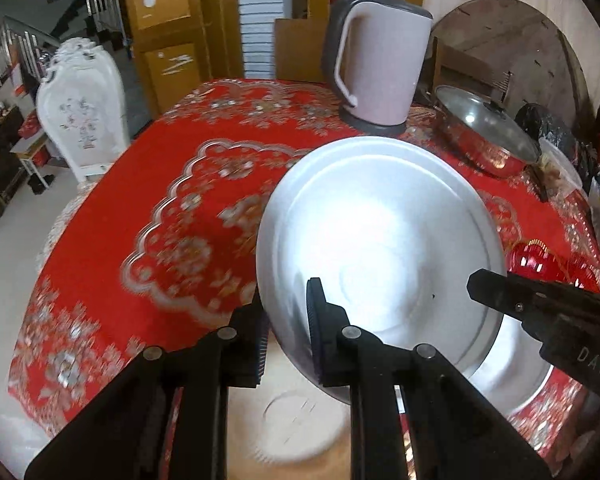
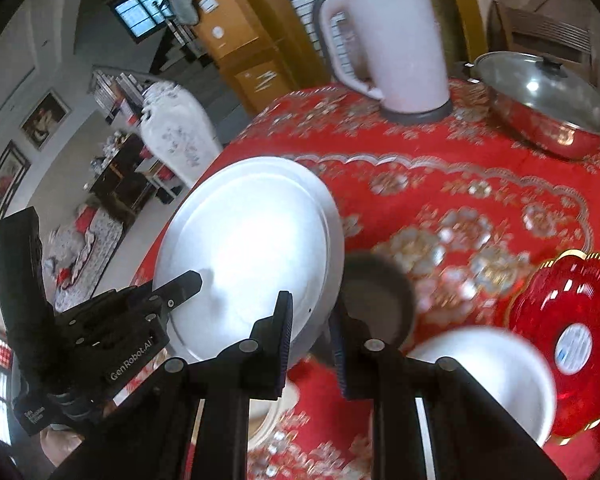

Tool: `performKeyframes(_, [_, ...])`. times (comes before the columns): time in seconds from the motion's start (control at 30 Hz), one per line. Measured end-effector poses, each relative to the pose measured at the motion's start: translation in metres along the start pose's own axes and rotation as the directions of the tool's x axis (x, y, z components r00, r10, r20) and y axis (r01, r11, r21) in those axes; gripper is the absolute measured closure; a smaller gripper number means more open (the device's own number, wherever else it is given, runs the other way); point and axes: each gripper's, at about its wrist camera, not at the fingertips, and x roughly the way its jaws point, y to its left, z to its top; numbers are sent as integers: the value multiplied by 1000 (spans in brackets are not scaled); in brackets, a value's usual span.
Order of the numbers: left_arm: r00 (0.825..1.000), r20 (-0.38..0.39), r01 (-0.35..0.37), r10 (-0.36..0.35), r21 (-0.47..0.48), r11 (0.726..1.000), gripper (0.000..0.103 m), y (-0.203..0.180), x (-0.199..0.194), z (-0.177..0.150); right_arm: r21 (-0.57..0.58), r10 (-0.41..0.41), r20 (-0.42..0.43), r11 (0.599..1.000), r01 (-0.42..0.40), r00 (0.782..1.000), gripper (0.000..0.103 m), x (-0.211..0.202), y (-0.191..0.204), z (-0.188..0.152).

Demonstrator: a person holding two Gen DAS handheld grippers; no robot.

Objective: Organize plates and bowls

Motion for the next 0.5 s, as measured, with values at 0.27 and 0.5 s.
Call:
performKeyframes(0.27, [1000,-1,-19,19,-59,998,88,30,-12,-53,-60,14,-54,998,-18,998,82,8,31,-47])
performKeyframes(0.5, [997,23,-72,73,-42,996,88,28,-14,-80,-61,6,-89,998,-11,996,82,19,32,-72])
